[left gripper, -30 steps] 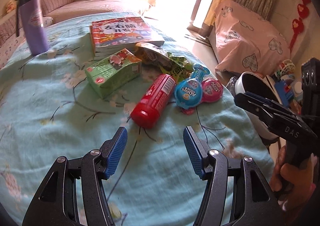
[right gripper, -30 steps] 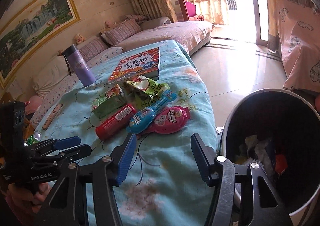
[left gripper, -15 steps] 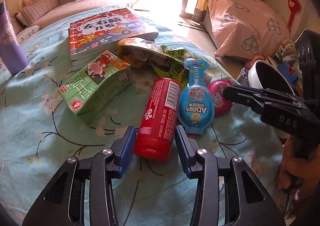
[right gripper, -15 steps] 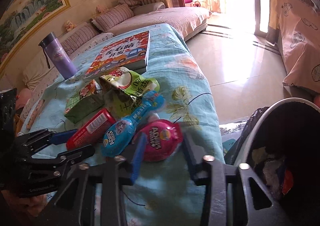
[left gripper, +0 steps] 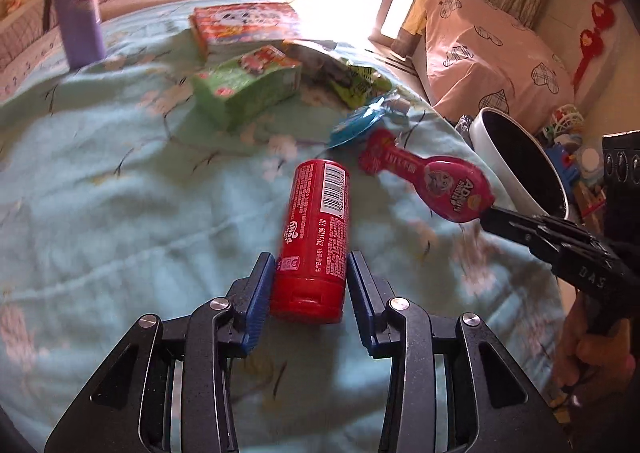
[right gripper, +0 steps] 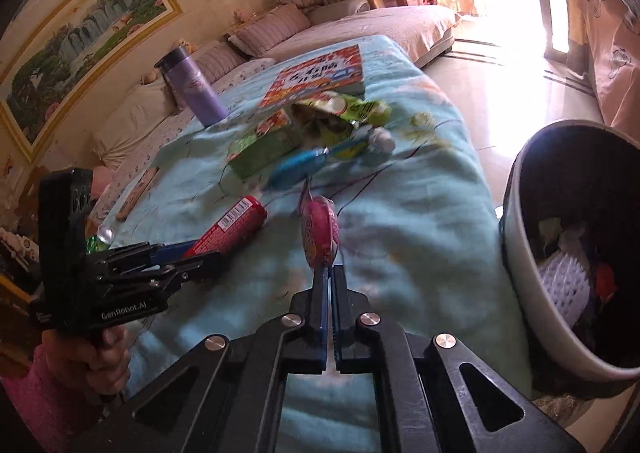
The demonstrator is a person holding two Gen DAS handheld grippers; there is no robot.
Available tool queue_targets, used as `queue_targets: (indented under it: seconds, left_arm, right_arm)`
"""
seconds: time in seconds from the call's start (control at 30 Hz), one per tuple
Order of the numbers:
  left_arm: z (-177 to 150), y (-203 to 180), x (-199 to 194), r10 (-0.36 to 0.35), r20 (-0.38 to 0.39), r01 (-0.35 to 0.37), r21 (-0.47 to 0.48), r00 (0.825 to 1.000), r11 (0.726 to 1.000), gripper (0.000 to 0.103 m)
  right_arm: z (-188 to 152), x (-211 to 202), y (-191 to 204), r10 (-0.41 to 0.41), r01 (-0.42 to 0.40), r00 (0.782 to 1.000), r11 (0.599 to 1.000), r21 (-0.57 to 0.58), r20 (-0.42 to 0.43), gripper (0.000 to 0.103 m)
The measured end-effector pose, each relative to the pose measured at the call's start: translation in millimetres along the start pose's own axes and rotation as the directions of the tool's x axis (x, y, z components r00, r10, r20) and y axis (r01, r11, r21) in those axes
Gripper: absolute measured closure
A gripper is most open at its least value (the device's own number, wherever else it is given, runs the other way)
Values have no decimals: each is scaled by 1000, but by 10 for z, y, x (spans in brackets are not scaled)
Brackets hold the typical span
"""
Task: Collect trash
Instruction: 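Grasp the red chip can with the left tool while the right tool grasps the pink bottle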
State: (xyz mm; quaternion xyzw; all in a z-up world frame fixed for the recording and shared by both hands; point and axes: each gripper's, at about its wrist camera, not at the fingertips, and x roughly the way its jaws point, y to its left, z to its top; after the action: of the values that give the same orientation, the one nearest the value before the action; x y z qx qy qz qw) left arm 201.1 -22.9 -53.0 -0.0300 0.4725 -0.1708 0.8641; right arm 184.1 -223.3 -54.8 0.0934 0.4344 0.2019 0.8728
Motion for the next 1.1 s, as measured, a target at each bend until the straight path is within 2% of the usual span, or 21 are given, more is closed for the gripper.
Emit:
queue_targets:
  seconds: [0.07,0.1,0.13,0.17,0.23,0.3,0.37,0.5,0.53,0.6,0.67,0.93,1.1]
  left_arm:
    - [-100,21,-74,-1,4,1,-16,1000,1000,67]
    - [-140,22,-106,1,5,-1,-19,1000,1000,67]
    - [-169,18,-130,6,7,-5,-21,1000,1000,66]
    - [-190,21,-141,10,9,-10,-22,1000,1000,66]
    - [-207,38,-138,16,7,-16,-26,1000,1000,65]
    - [-185,33,-115,28,4,-28,-31,1000,999,62]
    - [-155,20,-97,40,8,-40,-26,999,999,53]
    - [-95,-12,1,69,13,-69,4,998,998,50]
    - [-86,-30,12,78,22,-78,14,997,997,50]
    - [-82,-44,27,86,26,-86,23,996,996,51]
    - [-80,-44,21,83,27,-83,22,996,996,69]
    - [-127,-129,-96,-10,35,11,-26,999,1000,69]
    - [-135,-346,-153,-59,40,59,-5,997,998,69]
  right_arm:
    - [-15,0,-14,-23,23,1000,1000,2,4,91]
    - [1,3,-47,-9,9,1000,1000,18,2,87]
    - [15,-4,-76,9,-9,1000,999,36,8,72]
    - [34,-15,-91,11,-12,1000,999,42,20,51]
    - [69,-3,-84,-8,7,999,1000,21,40,43]
    - [133,86,-88,-14,14,1000,1000,12,28,43]
    - [177,175,-88,-25,25,1000,1000,3,17,43]
    - [206,421,-23,-40,38,998,999,-28,-44,46]
    - [187,442,18,-56,54,998,997,-51,-40,46]
    - [148,448,106,-82,77,996,992,-101,-45,63]
    - [105,408,132,-73,68,996,992,-106,-44,62]
    - [-75,-20,-81,-8,7,1000,1000,27,25,63]
    - [-175,-340,-287,-25,16,996,994,107,81,63]
